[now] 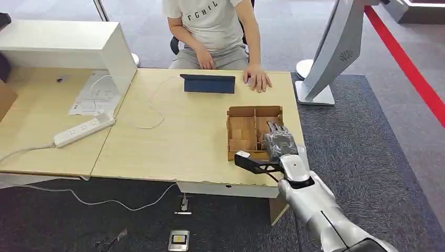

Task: Pass the card to the sensor for recognition and then transmit it.

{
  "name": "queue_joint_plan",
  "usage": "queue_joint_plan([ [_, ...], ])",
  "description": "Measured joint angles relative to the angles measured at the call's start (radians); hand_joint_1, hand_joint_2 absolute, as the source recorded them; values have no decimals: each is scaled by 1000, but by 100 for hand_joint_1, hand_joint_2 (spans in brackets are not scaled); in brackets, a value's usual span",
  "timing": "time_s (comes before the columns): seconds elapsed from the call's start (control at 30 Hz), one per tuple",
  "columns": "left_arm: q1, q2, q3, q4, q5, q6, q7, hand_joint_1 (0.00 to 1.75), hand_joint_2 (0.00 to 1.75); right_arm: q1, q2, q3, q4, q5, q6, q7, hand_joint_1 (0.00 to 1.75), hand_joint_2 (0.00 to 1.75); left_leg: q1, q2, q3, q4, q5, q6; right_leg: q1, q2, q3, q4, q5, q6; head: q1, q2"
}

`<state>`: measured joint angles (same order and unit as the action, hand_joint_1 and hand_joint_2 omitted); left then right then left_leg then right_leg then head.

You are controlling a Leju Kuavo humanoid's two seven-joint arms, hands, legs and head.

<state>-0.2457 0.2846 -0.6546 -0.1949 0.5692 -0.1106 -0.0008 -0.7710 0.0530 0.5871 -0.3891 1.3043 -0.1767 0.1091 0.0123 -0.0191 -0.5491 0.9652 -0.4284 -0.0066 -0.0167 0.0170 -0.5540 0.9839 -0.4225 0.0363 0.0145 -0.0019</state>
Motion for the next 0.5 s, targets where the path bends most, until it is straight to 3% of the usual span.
queue_joint_plan([
  [0.17,0,0,0,0,3,0,-13,0,0,-54,-5,-1,-25,-6,-27,-36,175,175,0,0,0,0,0,0,0,0,0,0,0,0,0,0],
  [0.5,0,0,0,0,-2,-11,-22,0,0,-178,6,0,-90,18,-9,-88,175,175,0,0,0,0,0,0,0,0,0,1,0,0,0,0],
])
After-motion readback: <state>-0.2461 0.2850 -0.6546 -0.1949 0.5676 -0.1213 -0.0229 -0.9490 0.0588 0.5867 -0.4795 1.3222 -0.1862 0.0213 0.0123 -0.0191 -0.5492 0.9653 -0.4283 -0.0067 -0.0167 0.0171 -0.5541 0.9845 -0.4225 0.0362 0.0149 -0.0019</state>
